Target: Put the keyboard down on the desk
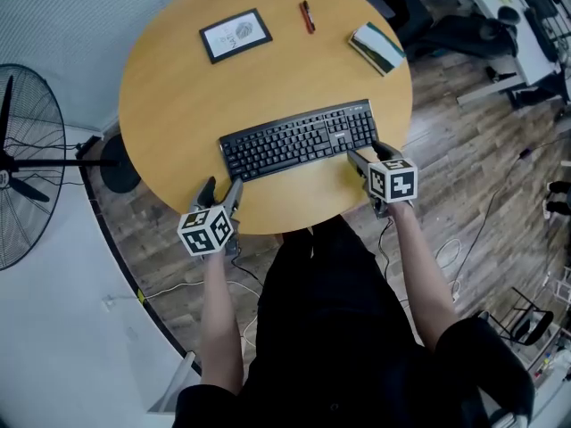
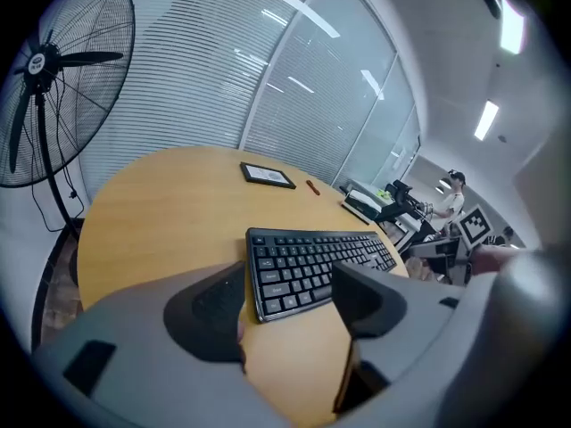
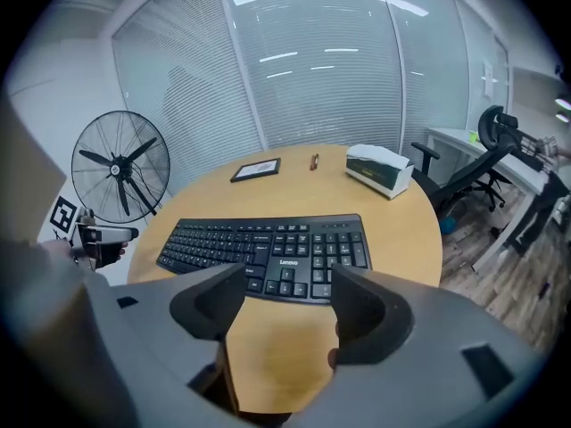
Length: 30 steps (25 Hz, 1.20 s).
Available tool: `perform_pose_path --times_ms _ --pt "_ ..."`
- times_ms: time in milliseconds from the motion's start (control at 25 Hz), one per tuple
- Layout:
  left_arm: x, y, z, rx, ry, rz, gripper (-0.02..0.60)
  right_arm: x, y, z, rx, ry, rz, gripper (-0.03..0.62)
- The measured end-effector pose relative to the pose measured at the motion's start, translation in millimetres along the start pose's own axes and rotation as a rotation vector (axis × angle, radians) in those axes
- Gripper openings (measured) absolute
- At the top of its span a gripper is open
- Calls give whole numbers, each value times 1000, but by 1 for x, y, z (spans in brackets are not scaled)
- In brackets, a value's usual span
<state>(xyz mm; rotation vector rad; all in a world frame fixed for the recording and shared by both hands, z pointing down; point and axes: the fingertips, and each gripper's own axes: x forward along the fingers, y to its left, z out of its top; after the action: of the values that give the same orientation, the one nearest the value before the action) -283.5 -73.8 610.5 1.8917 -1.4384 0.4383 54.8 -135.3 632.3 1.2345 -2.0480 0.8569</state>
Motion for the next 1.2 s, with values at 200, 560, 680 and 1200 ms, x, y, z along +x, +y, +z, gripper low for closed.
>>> perform_pose_path --times_ms 200,560,680,1200 --pt "-22 -8 1 30 -12 -6 287 -18 19 11 -2 -59 16 291" --pt "-48 -46 8 59 -65 -21 262 -48 42 29 -44 -156 76 261" --pt "-55 -67 5 57 -82 -13 261 -65 37 24 -97 -171 69 255" --pt "-106 -192 -3 80 -233 5 245 -172 26 10 -216 -310 190 200"
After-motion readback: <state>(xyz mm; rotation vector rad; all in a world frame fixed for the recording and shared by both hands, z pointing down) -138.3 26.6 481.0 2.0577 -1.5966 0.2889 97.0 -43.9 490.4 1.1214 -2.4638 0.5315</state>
